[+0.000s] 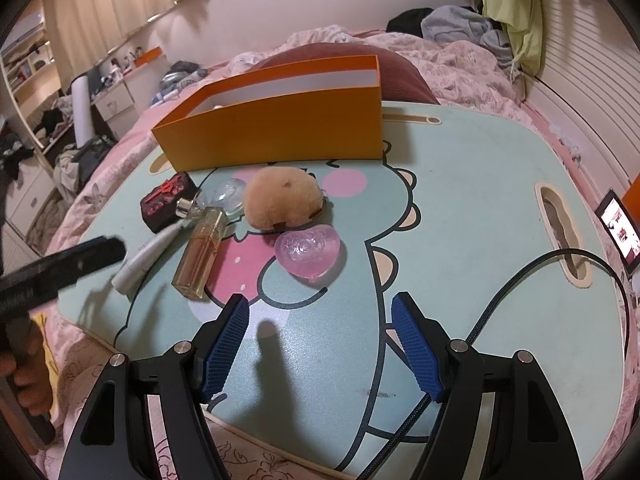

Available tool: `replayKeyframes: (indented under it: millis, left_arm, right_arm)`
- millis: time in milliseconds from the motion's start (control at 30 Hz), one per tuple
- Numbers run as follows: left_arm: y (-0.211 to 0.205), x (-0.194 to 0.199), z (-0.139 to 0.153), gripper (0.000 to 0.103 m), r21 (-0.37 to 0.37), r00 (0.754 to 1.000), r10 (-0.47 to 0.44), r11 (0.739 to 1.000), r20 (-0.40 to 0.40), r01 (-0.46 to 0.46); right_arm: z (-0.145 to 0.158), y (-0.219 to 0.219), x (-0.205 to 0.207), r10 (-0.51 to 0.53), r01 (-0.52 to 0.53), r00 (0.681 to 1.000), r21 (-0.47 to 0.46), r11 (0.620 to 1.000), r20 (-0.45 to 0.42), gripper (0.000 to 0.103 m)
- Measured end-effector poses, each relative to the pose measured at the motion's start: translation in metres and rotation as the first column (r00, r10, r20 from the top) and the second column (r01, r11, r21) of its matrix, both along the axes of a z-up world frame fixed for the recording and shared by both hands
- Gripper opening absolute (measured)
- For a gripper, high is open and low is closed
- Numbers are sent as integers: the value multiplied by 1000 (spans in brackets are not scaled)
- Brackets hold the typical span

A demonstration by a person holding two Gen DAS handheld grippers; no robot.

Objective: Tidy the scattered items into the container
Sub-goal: 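Lift the tube out of the box, lay it on the table, open left gripper, then grasp the brown printed carton in the box with the right gripper, set on table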

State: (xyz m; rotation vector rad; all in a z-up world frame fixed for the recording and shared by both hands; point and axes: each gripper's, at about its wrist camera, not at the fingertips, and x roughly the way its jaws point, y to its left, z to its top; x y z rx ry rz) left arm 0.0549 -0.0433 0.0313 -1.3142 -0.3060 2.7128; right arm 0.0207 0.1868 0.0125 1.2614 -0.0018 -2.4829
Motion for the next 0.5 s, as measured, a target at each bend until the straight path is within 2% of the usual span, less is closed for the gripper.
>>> replayKeyframes:
  millis: [67,200,333,500]
  left_arm:
    - [2,6,-2,62,-30,1000,4,1000,0,-4]
    - [3,10,-7,62,-44,1000,22,999,0,-22]
    - [3,7,-15,62,-39,999,21,999,27,-20]
    - [9,5,-18,64,-72,1000,12,997,22,-11]
  right_arm:
    - [0,0,0,1,-1,1000,-1,1000,3,74]
    - [9,-1,-4,3,-3,1000,4,1000,-14,74]
    - [42,-6,-8,-4,7,989,22,1000,-149,74]
    - [88,-30,-45,57,-40,967,73,997,-250,70]
